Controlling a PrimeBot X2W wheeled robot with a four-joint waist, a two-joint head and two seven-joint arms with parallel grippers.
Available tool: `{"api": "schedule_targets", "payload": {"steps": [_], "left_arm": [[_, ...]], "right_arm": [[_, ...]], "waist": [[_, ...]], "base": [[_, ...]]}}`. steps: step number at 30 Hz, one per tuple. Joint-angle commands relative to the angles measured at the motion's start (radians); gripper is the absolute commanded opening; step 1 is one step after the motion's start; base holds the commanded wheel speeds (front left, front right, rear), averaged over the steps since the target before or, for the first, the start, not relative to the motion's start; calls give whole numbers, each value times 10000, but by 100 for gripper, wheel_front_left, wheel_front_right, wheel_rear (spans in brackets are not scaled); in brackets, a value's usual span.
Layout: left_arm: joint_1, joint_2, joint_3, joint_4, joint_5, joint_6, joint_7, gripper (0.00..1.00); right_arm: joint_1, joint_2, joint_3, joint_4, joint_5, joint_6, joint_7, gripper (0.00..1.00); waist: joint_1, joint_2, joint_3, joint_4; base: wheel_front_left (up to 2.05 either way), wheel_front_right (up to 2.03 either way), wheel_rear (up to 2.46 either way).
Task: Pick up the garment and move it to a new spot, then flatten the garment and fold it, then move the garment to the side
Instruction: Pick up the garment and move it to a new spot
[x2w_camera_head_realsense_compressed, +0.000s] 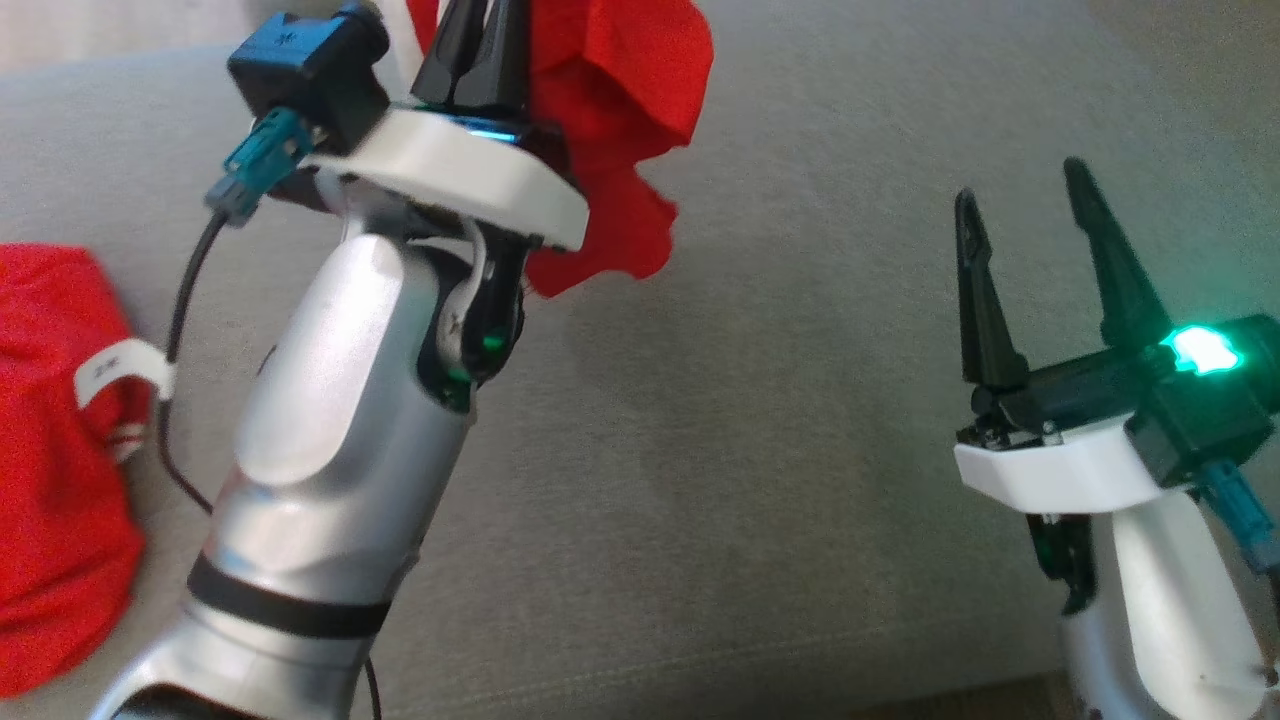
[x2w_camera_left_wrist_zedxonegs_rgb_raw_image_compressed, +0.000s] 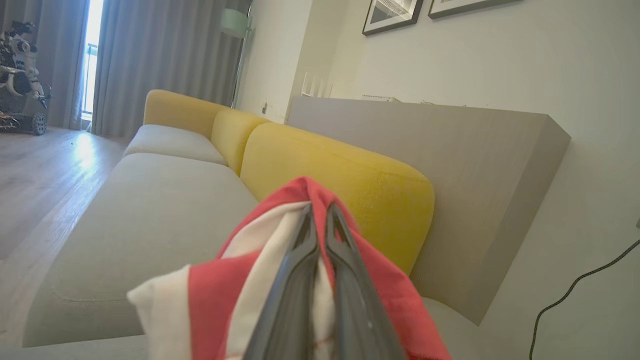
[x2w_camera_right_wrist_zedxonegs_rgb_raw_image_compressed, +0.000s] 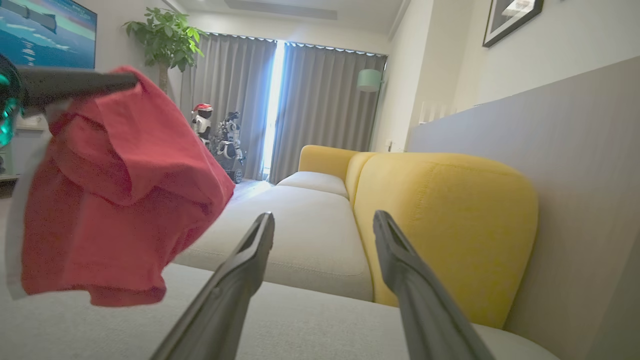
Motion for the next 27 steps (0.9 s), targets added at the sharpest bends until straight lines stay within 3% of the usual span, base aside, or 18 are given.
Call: {"api": "schedule_targets", "payload": {"steps": [1,2,5,12,14,15,22,27], "left_arm": [[-511,193,298,-320,-5,11,-51,0],[-736,193,-42,133,-388,344,-331,0],[-1002,192,-747,810,-900,678,-615,0],[-1244,192,-2760,2070,-2334,1057,-999,0],[-1283,192,-3519,2328,-2766,1065,-1018,54],[-1311,192,-3873,2390,-2990,1051,-1026,100],[-1559,191,-5016,2456,-4045,1144,-1070,100],[-1625,191,-4070,1874,-3635,1327,-1079,100]], "right_arm": [[-359,64,249,-366,54,-7,-60,100],[-473,67,307,-542,190,-7,-60,100],[-612,69,389,-737,352,-7,-60,100],[-886,70,567,-809,740,-7,-60,100],[-907,71,563,-775,804,-7,-60,100],[-906,71,559,-752,820,-7,-60,100],[-777,71,492,-554,804,-7,-60,100],[-641,71,466,-397,593,-7,-60,100]], "waist": [[0,-1,527,-613],[0,-1,796,-969],[0,-1,1178,-1444],[0,-1,1697,-2308],[0,-1,1716,-2406],[0,-1,1703,-2426],[0,-1,1440,-2113],[0,-1,1064,-1401]], "base": [[0,0,0],[0,0,0],[0,0,0],[0,0,0],[0,0,0],[0,0,0],[0,0,0],[0,0,0]]}}
